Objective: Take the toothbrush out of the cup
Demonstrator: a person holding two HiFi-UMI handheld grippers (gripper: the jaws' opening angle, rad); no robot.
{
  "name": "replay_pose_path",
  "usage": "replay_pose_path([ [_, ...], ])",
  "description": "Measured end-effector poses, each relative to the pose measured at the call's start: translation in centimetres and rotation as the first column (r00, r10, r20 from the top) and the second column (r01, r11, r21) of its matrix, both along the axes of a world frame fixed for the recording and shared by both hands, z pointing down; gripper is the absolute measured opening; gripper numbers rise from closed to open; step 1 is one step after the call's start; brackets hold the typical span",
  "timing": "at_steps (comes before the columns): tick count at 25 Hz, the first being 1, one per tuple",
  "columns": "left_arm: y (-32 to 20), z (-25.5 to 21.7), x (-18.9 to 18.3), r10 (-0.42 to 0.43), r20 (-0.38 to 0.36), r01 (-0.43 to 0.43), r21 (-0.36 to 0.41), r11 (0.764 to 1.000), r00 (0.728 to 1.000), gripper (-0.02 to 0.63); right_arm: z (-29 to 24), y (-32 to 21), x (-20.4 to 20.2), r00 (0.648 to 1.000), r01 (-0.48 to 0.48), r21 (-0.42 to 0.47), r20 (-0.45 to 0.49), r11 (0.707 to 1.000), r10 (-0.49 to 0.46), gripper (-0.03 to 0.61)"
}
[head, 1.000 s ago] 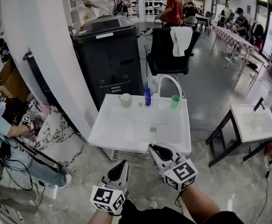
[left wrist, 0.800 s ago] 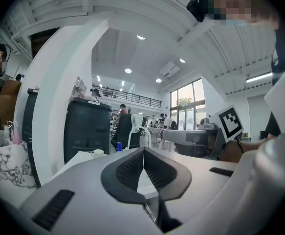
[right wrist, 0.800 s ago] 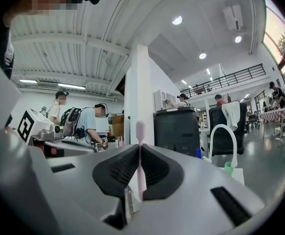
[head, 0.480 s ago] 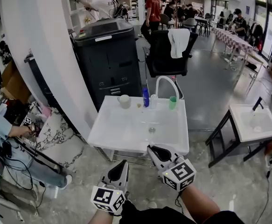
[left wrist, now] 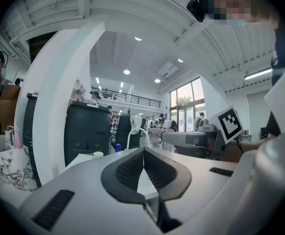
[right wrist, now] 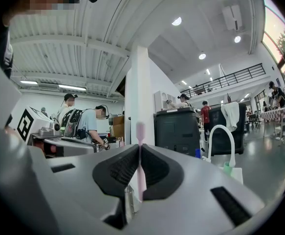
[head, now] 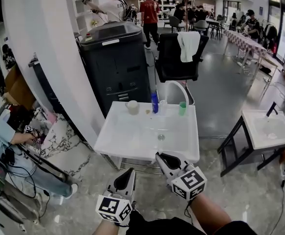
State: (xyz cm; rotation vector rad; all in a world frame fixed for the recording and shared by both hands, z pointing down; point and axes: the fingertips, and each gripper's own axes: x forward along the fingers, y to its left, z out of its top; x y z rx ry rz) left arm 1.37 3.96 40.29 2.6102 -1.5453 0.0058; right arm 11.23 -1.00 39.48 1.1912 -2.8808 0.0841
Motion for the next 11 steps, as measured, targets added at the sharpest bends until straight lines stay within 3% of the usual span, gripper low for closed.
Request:
replay_pose_path([
  [11,0.32,-0.13,0.33,-0.006,-0.004,0.006,-0.010,1.000,1.000,0.020,0.14,0.32,0.13,1.000,0.004,0.001,-0.002,1.000,-0.004,0.027],
])
